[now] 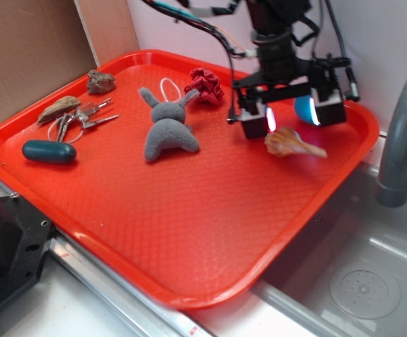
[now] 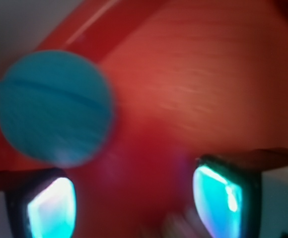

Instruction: Grab the shell.

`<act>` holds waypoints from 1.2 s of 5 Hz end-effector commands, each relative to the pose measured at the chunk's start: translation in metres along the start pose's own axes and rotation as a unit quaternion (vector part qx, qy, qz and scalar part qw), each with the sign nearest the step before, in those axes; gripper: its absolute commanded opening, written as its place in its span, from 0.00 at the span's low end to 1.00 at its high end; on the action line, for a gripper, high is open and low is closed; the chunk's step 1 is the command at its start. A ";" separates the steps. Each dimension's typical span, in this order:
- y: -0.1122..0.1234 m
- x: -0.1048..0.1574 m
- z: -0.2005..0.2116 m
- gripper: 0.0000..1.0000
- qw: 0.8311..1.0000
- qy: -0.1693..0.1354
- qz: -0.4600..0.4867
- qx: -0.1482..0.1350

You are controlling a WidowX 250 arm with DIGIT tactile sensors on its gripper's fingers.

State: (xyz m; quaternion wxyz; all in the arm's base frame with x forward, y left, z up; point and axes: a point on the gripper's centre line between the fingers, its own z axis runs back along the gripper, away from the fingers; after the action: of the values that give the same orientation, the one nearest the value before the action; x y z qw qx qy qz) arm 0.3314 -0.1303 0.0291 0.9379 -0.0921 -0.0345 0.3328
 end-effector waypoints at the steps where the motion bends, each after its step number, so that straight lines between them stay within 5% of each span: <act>1: 0.017 -0.013 0.069 1.00 0.999 -0.041 -0.010 0.011; 2: 0.012 -0.016 0.112 1.00 0.996 -0.076 0.046 -0.005; 3: 0.003 -0.026 0.110 1.00 0.996 -0.065 0.060 0.000; 6: 0.007 -0.046 0.066 1.00 0.991 -0.042 0.086 0.095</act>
State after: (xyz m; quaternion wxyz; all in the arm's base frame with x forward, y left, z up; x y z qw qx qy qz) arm 0.2754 -0.1454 0.0753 0.9115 0.0344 -0.0128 0.4097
